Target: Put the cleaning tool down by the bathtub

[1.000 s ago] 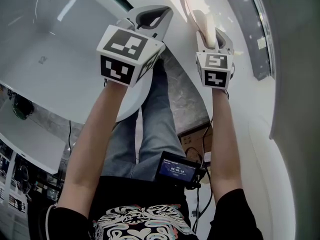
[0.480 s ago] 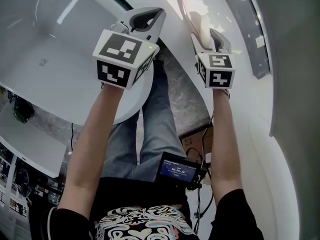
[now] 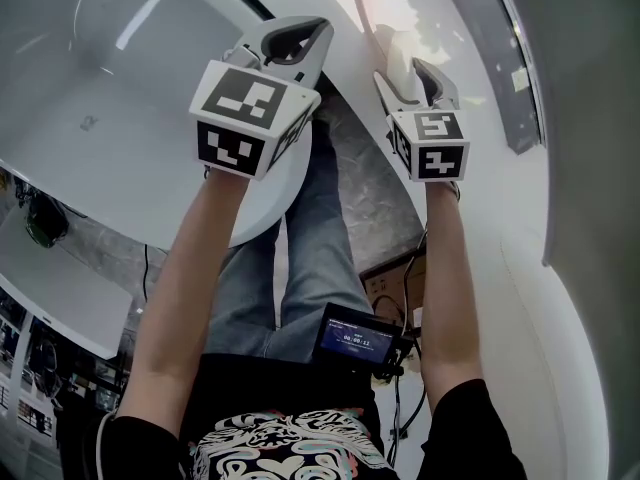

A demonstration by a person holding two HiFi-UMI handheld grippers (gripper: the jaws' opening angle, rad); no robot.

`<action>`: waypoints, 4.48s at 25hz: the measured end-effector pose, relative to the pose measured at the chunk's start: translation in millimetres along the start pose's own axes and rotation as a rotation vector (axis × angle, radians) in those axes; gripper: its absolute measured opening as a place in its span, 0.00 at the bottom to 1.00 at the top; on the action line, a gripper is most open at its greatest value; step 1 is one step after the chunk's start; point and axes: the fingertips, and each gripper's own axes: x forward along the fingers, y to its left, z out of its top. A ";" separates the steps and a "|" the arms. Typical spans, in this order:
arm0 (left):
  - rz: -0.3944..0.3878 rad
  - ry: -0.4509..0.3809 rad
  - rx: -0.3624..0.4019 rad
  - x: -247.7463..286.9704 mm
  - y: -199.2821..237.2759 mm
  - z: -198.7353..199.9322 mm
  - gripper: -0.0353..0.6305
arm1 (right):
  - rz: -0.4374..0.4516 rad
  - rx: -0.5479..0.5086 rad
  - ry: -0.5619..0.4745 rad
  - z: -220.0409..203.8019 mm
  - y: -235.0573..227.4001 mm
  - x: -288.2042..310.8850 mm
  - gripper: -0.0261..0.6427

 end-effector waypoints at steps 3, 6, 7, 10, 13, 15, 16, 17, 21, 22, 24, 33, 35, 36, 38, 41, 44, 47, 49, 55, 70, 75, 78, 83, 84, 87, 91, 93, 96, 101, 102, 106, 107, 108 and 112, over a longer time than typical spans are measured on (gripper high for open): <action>-0.005 0.011 0.002 -3.1 -1.8 -6.1 0.08 | 0.015 0.010 -0.003 -0.5 7.0 -2.9 0.43; -0.005 0.012 0.003 -5.6 -4.3 -9.6 0.08 | 0.037 0.017 -0.005 -4.0 15.2 -3.2 0.43; -0.006 0.012 0.004 -6.5 -5.4 -10.1 0.08 | 0.044 0.023 -0.005 -5.3 17.4 -3.5 0.43; -0.008 0.013 0.009 -9.4 -7.7 -10.9 0.08 | 0.054 0.055 -0.007 -9.5 20.7 -3.5 0.43; -0.006 0.007 0.008 -12.1 -9.6 -10.8 0.08 | 0.055 0.072 -0.020 -10.2 20.6 -6.0 0.43; -0.010 0.010 0.012 -14.1 -11.8 -10.9 0.08 | 0.048 0.065 -0.040 -6.7 19.0 -11.6 0.43; -0.012 0.011 0.014 -15.9 -13.1 -10.8 0.08 | 0.041 0.062 -0.048 -4.8 18.2 -15.5 0.43; -0.014 0.011 0.017 -17.9 -14.2 -10.2 0.08 | 0.033 0.058 -0.055 -3.2 17.5 -19.6 0.43; -0.012 -0.001 0.022 -23.5 -17.9 -2.4 0.08 | 0.014 0.037 -0.061 2.3 14.4 -34.3 0.43; -0.011 -0.006 0.026 -24.8 -19.6 0.4 0.08 | 0.005 0.031 -0.065 3.9 13.6 -38.9 0.42; -0.015 -0.009 0.033 -29.1 -24.8 5.0 0.08 | -0.019 0.028 -0.081 6.8 13.2 -50.6 0.33; -0.012 -0.036 0.060 -63.6 -30.8 27.9 0.08 | -0.089 0.041 -0.108 20.2 25.2 -94.5 0.09; -0.009 -0.040 0.063 -75.8 -32.3 32.3 0.08 | -0.092 0.052 -0.103 22.9 31.2 -108.7 0.09; -0.010 -0.041 0.070 -83.4 -33.4 35.2 0.08 | -0.095 0.059 -0.101 24.5 34.2 -116.9 0.08; -0.004 -0.047 0.086 -100.4 -32.0 43.7 0.08 | -0.095 0.072 -0.108 31.3 40.0 -133.0 0.08; 0.018 -0.064 0.086 -124.3 -21.8 60.2 0.08 | -0.078 0.084 -0.131 47.0 51.5 -155.0 0.08; 0.031 -0.067 0.085 -143.1 -17.8 73.8 0.08 | -0.075 0.061 -0.130 59.8 62.9 -178.1 0.08; 0.028 -0.091 0.101 -160.7 -20.2 92.4 0.08 | -0.113 0.005 -0.129 76.9 64.9 -201.1 0.08; 0.028 -0.108 0.111 -175.9 -20.5 101.7 0.08 | -0.146 -0.017 -0.142 86.7 68.8 -215.7 0.08; 0.029 -0.148 0.111 -214.2 -25.6 123.7 0.08 | -0.209 0.031 -0.198 107.3 76.2 -262.2 0.08; 0.008 -0.347 0.151 -304.0 -79.9 211.3 0.08 | -0.457 0.011 -0.443 158.9 91.7 -402.5 0.08; 0.009 -0.403 0.198 -340.7 -98.6 237.1 0.08 | -0.500 -0.004 -0.497 172.8 105.1 -446.8 0.08; 0.008 -0.439 0.228 -359.1 -105.4 255.2 0.08 | -0.519 -0.004 -0.535 182.7 109.7 -469.7 0.08; 0.014 -0.513 0.271 -395.2 -123.2 276.0 0.08 | -0.552 0.001 -0.614 192.5 121.7 -510.5 0.08; 0.014 -0.526 0.278 -402.7 -126.8 279.3 0.08 | -0.553 0.007 -0.631 195.7 125.3 -517.8 0.08; 0.009 -0.552 0.289 -422.2 -135.5 286.8 0.08 | -0.545 0.032 -0.670 203.6 136.4 -534.2 0.08; 0.020 -0.603 0.315 -442.7 -147.2 293.9 0.08 | -0.530 0.040 -0.721 211.2 149.2 -549.2 0.08; 0.031 -0.644 0.345 -455.7 -156.6 300.9 0.08 | -0.533 0.033 -0.757 216.3 153.6 -561.5 0.08; 0.028 -0.684 0.381 -473.9 -170.9 309.1 0.08 | -0.565 0.026 -0.794 220.0 159.5 -581.6 0.08; 0.018 -0.700 0.380 -486.9 -177.3 310.4 0.08 | -0.573 0.037 -0.820 219.7 169.9 -594.5 0.08; 0.018 -0.700 0.377 -487.5 -177.4 309.9 0.08 | -0.575 0.036 -0.823 219.9 171.5 -595.7 0.08; 0.013 -0.705 0.367 -488.0 -180.1 310.2 0.08 | -0.575 0.028 -0.835 221.8 174.4 -600.5 0.08; 0.012 -0.708 0.367 -487.0 -180.9 310.9 0.08 | -0.579 0.025 -0.840 222.6 173.5 -601.2 0.08; 0.010 -0.709 0.366 -485.8 -181.4 311.3 0.08 | -0.584 0.023 -0.846 223.4 172.7 -601.8 0.08; 0.012 -0.709 0.370 -485.9 -179.7 311.4 0.08 | -0.590 0.019 -0.859 228.8 175.0 -602.1 0.08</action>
